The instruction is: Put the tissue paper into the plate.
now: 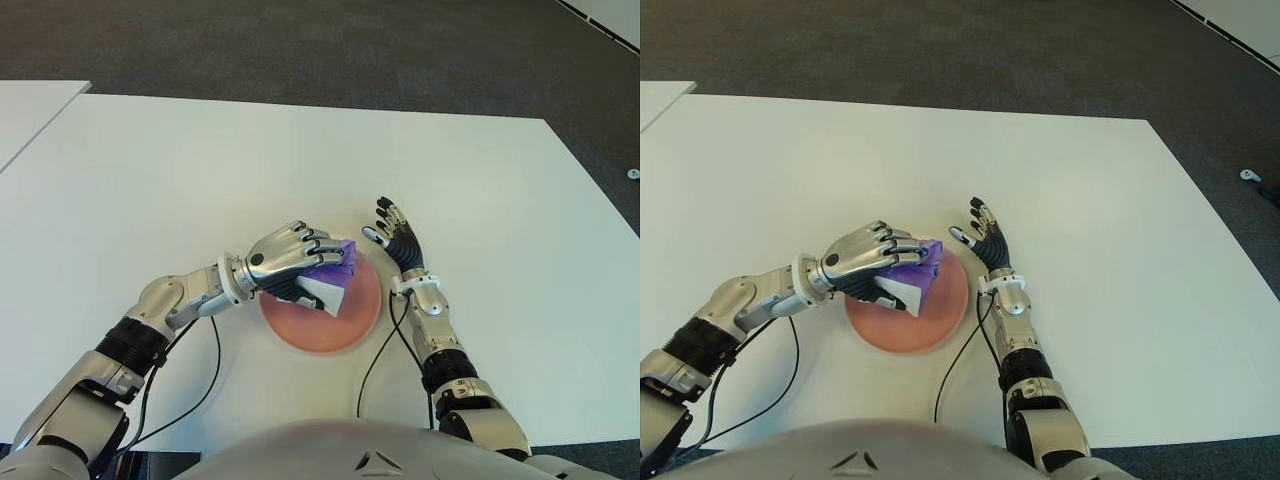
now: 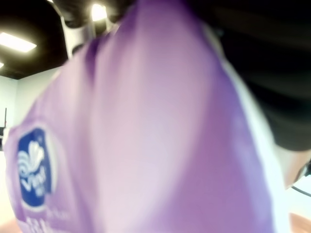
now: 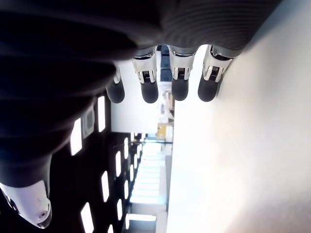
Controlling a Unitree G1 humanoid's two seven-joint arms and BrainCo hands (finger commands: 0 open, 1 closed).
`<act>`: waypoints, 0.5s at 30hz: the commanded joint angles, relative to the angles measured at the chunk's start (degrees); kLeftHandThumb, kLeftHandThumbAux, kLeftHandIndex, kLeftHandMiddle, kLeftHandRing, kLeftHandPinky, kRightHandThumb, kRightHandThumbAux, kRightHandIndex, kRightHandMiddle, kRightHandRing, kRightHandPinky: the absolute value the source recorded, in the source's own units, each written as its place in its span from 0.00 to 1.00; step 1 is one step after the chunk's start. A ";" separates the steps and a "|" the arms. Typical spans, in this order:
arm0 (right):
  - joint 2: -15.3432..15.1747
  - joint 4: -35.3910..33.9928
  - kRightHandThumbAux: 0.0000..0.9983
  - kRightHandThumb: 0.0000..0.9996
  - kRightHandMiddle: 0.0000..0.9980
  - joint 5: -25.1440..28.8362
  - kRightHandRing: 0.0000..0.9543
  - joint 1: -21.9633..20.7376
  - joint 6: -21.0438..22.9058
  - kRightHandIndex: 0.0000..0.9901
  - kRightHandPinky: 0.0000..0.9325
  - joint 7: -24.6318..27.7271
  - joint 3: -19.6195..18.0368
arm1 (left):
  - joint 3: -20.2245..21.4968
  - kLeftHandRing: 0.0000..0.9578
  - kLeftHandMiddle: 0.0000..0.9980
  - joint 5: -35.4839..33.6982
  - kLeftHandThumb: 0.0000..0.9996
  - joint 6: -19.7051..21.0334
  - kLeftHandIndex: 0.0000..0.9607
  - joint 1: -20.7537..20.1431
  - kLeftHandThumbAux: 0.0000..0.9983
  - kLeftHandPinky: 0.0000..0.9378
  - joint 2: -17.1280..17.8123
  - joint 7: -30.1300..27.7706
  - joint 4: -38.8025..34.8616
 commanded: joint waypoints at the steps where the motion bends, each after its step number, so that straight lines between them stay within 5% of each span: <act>1: 0.84 6.64 0.61 0.00 0.00 0.21 0.00 4.96 2.93 0.00 0.00 -1.12 -0.68 | -0.60 0.88 0.84 -1.08 0.75 1.43 0.46 1.01 0.70 0.89 0.29 -3.04 -0.55; 10: 1.14 7.96 0.58 0.00 0.00 0.27 0.00 4.69 1.34 0.00 0.00 -1.75 -1.26 | -1.14 0.88 0.84 -0.32 0.75 3.39 0.46 2.06 0.70 0.86 -0.20 -3.26 -1.57; 15: -0.04 15.74 0.56 0.00 0.00 0.82 0.00 1.95 -2.95 0.00 0.00 -0.14 -2.71 | -0.94 0.81 0.79 -0.10 0.74 3.72 0.46 3.07 0.70 0.77 -1.08 -0.40 -2.33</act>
